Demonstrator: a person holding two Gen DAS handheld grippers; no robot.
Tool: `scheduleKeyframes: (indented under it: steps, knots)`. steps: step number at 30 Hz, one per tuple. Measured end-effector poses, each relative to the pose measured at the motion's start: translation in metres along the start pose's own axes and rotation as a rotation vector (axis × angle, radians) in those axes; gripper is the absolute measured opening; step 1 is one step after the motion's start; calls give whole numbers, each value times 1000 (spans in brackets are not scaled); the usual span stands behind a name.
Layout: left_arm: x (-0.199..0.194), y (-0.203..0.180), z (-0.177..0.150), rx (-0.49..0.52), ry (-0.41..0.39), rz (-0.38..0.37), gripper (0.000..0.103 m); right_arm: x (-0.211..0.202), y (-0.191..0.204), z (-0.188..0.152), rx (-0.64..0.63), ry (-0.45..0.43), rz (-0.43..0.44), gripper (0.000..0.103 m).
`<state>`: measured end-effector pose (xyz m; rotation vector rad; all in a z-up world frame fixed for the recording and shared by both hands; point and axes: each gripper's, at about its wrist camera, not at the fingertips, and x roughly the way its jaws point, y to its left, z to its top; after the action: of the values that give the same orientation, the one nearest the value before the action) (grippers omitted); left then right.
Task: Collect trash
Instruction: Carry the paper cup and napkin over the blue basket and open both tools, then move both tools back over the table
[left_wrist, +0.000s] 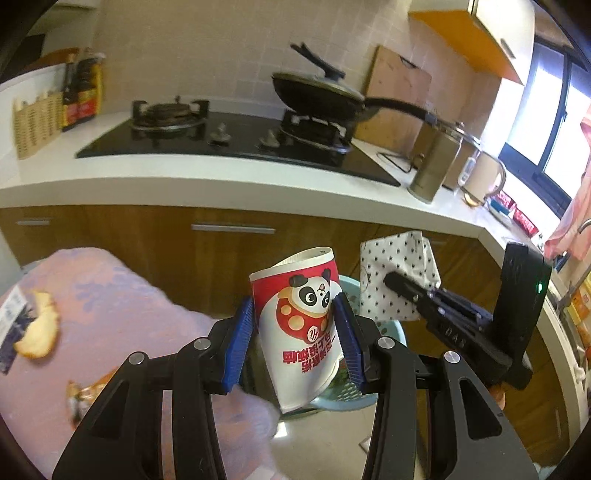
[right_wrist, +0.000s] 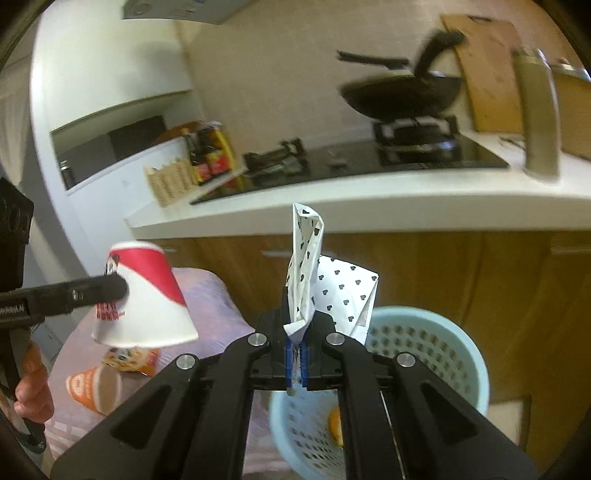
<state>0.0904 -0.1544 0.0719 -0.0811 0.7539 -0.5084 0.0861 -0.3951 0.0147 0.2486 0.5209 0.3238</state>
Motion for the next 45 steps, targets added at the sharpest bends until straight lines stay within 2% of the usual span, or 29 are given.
scheduleKeyframes:
  steps: [8,13,18,21,23,28,29,30,37,45]
  knots:
    - [59,-21,-6,13,98,2,43,31,-39,-26,63,185,-60,2]
    - [91,-28,-12,6,153,-2,43,35,-51,-40,84,240,-74,3]
    - [110,-32,-17,-1,174,9,43,44,-62,-51,126,290,-89,7]
    - [119,-32,-20,-12,187,5,43,48,-71,-58,153,312,-106,24]
    - [123,-33,-22,-13,194,1,43,45,-77,-62,175,310,-104,46]
    - [136,-35,-27,-19,218,-15,47,33,-82,-65,209,294,-100,46]
    - [140,-35,-30,-20,236,-26,56,30,-84,-65,215,289,-96,46]
    - [142,-35,-32,-21,246,-30,61,25,-84,-65,219,280,-96,47]
    - [124,-34,-39,-8,236,-55,61,5,-71,-60,193,242,-82,47]
    - [44,-31,-36,48,104,-34,61,-10,-18,-42,95,177,-34,47]
